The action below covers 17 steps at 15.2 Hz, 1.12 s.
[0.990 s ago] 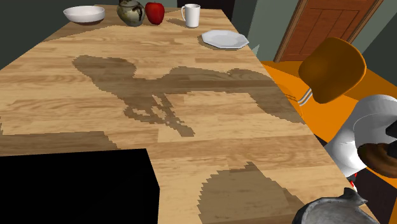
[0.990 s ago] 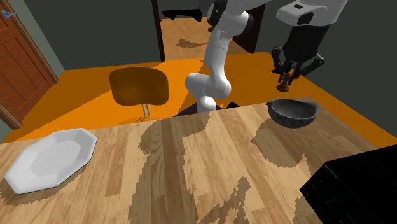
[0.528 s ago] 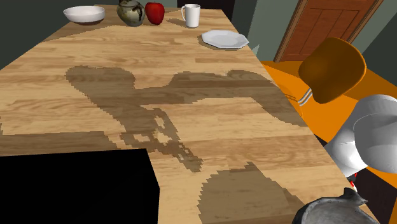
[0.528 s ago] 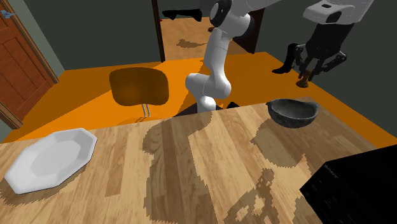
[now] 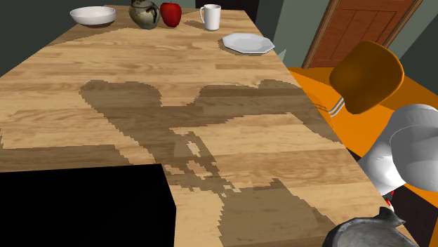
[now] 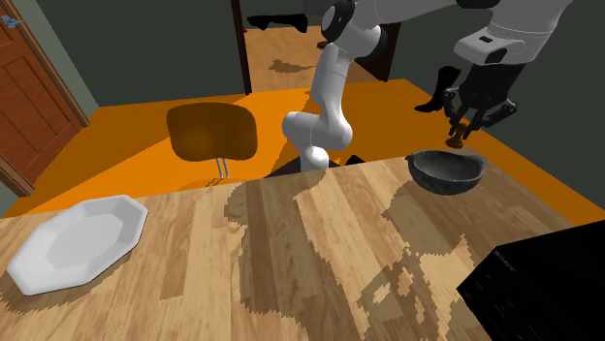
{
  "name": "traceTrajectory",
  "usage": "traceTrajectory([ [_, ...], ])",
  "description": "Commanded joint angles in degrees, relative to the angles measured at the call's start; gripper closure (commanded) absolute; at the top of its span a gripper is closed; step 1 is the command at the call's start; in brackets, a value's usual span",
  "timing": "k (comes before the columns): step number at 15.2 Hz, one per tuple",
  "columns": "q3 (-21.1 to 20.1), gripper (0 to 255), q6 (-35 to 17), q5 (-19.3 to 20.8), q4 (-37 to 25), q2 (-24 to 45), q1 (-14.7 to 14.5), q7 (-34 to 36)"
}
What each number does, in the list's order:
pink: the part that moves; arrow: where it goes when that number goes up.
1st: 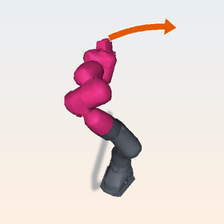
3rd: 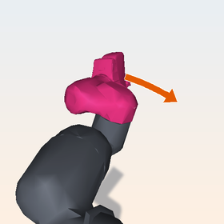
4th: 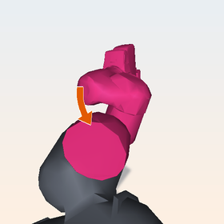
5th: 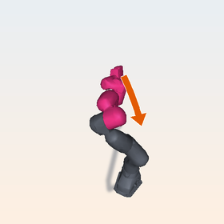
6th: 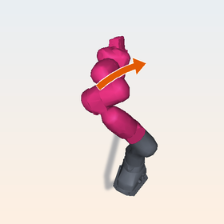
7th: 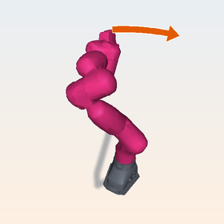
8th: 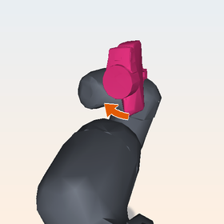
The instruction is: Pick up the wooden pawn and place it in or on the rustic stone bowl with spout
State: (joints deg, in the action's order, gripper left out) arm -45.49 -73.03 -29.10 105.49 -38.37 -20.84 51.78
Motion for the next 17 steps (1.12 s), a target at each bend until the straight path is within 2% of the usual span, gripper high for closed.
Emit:
traceTrajectory([
  [1, -0.09, 255, -1.32, -0.34, 2.04, -0.76, -0.31, -0.50],
  [6, -0.59, 255, -4.23, -1.26, 6.45, -2.37, -1.02, -1.40],
  [14, -0.59, 255, -4.22, -1.26, 6.44, -2.38, -1.02, -1.39],
  [15, -0.59, 0, -4.22, -1.26, 6.44, -2.38, -1.02, -1.39],
  [17, -0.59, 0, -4.22, -1.26, 6.44, -2.38, -1.02, -1.39],
])
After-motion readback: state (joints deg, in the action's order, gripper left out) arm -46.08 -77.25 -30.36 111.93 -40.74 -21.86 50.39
